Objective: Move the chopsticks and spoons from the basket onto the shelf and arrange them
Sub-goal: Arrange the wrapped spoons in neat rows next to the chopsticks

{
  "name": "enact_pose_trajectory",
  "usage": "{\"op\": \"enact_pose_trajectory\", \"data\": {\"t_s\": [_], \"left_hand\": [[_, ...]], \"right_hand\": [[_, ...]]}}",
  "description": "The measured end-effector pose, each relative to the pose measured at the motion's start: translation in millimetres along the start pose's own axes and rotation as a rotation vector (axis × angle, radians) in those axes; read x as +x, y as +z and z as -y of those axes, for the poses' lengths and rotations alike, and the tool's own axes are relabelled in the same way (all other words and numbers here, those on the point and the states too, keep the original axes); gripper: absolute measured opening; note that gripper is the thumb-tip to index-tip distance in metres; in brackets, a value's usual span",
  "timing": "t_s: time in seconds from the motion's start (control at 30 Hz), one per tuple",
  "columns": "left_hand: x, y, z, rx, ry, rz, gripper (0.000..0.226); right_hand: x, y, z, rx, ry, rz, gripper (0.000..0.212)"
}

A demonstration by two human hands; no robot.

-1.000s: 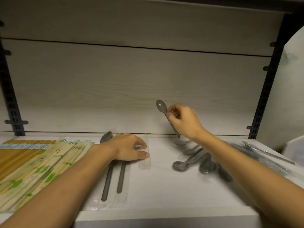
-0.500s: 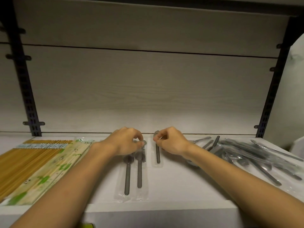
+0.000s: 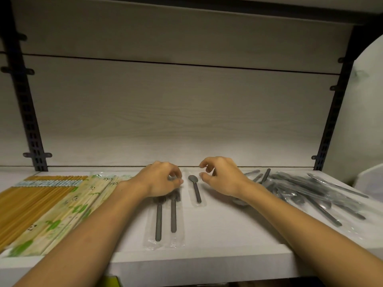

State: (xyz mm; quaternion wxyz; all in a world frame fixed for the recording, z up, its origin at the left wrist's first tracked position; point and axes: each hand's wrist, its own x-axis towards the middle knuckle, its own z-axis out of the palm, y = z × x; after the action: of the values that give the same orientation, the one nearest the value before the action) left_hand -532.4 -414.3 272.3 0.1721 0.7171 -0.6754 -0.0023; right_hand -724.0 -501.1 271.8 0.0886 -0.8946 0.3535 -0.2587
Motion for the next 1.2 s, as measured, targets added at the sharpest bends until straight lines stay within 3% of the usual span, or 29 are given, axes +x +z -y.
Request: {"op": "enact_pose_trajectory", "data": {"t_s": [0.2,0.33,0.6,0.87,1.03,1.2], "left_hand": [[2.6,-6.5,-28.7,0.191,0.096,-0.067,0.038],[5.3,-8.0,-62.2,0.197,0.169,-0.098,0.037],[19.9,19.4,-129.7,0.086,0.279,0.038,0.036],[26.2,40.7,-163.6,0.047,0.317,0.139,0.034],[20.1,38.7,-164.8,0.01,0.291,0.041,0.029],[3.2,30.2,-160.5,-0.025,0.193,-0.118,0.034]], "right_hand": [[-36.0,-41.9,-21.0,-0.331,-0.088,-0.138,0.045],[-65.5,-79.4,-47.1,-0.429,-0.036,-0.175,0.047],[-125.3,-128.8,-105.4,-0.373,0.11,-0.134,0.031],[-145.3,-126.4,-115.8,-0.3,-0.028,0.035,0.028],[-144.5,-116.6,-118.6,-0.26,-0.052,0.065,0.033],[-135.3,-112.3,-110.4,-0.238,-0.123,0.044,0.025]]}}
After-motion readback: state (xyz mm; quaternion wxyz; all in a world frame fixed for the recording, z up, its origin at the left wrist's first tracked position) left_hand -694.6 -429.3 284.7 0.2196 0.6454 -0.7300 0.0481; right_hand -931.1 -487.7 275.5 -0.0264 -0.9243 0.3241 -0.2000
